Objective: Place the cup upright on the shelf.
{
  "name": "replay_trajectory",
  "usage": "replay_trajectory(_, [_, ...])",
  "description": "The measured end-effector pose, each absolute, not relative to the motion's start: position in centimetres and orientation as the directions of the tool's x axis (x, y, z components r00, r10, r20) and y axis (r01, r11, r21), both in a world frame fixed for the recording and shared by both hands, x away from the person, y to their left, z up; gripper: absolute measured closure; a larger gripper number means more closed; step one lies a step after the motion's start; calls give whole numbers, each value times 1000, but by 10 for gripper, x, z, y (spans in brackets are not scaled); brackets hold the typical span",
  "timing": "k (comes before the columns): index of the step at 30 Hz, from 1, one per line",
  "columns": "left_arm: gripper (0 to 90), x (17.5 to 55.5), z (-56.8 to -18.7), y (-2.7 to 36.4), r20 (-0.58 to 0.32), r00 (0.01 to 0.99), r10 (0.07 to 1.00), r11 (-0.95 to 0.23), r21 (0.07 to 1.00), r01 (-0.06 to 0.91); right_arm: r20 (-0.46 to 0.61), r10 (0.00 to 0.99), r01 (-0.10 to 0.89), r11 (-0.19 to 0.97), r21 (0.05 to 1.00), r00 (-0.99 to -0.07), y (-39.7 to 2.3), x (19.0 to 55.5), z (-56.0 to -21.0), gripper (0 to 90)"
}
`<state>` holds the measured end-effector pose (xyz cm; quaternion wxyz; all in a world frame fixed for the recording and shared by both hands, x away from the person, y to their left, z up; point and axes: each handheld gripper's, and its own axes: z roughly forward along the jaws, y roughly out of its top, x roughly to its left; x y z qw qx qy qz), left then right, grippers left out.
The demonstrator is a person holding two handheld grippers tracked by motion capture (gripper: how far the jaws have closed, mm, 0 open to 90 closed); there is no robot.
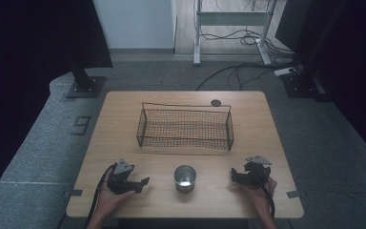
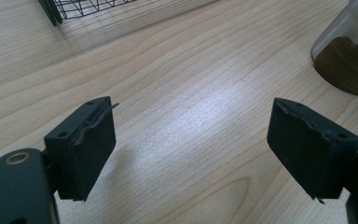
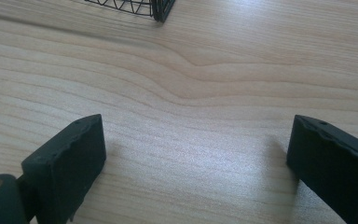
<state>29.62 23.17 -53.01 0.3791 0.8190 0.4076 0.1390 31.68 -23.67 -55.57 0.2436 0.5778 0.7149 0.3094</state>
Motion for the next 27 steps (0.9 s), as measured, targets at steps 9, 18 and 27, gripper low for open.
replay_trajectory(9, [153,296,-527,234,-83,625,776,-372,740,560,8,977,673,140,727,-212,-237,317,-556,53])
replay_trajectory(18, [153,293,-521,233,-77,619,781,-365,749,553,10,976,670,141,729,-217,-236,316,-556,70])
replay_trajectory(27, [159,290,-515,229,-90,647,758,-366,761,535,9,976,669,142,729,-218,-236,316,-555,81])
